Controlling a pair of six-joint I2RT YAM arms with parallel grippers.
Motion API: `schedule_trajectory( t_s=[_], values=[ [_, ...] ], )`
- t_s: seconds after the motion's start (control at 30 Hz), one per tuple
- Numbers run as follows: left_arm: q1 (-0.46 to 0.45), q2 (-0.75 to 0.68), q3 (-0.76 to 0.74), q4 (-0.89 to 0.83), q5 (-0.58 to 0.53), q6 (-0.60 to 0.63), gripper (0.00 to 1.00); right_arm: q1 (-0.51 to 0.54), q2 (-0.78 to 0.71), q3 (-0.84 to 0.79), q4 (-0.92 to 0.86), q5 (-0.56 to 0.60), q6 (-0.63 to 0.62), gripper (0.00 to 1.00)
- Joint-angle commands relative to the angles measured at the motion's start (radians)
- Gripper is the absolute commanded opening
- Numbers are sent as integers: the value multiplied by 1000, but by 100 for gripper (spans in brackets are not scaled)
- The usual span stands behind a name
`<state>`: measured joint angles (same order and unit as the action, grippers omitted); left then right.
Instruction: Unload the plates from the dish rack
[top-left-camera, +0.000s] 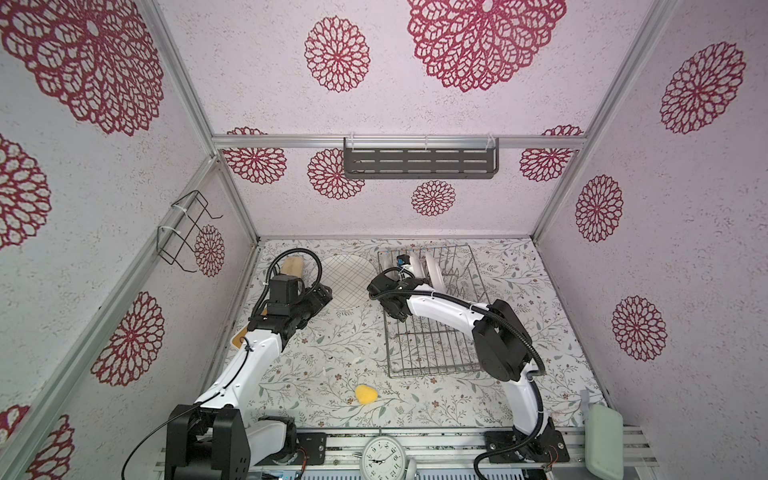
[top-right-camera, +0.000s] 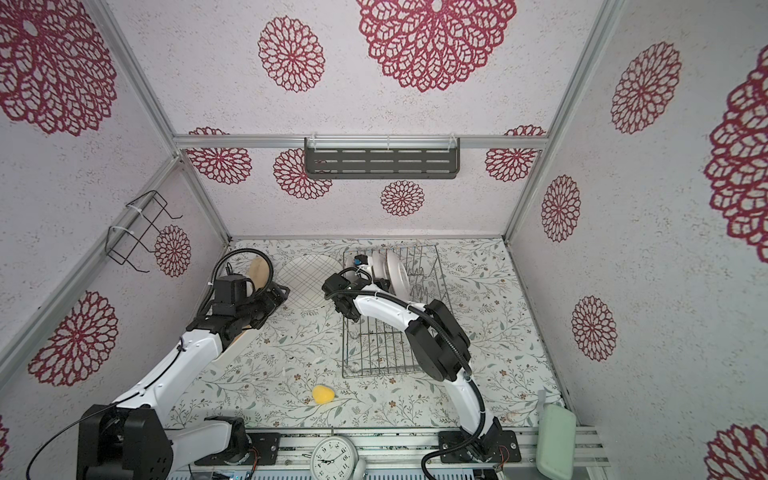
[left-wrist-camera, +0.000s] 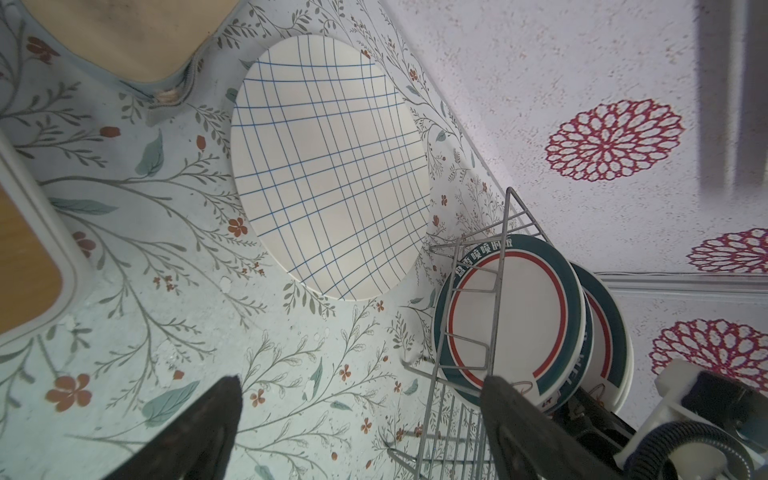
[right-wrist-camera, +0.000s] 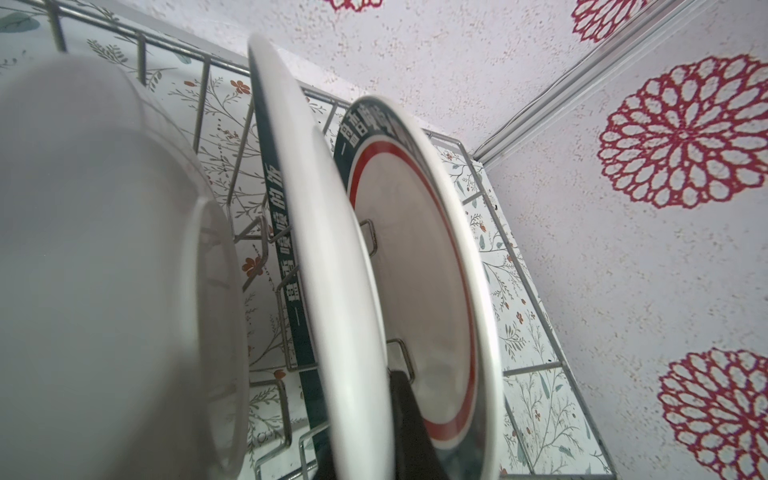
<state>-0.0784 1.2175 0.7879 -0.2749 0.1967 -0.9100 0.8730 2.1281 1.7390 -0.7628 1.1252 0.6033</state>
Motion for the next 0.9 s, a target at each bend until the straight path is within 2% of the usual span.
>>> schedule_trajectory(
  t_s=[0.0,0.87],
  values=[
    [3,1,17,9,3,0,94,6,-22,33,-77,71,-46,0],
    [-5,-15,20,5,0,-3,94,27,-80,75,-110,140,-57,0]
  ],
)
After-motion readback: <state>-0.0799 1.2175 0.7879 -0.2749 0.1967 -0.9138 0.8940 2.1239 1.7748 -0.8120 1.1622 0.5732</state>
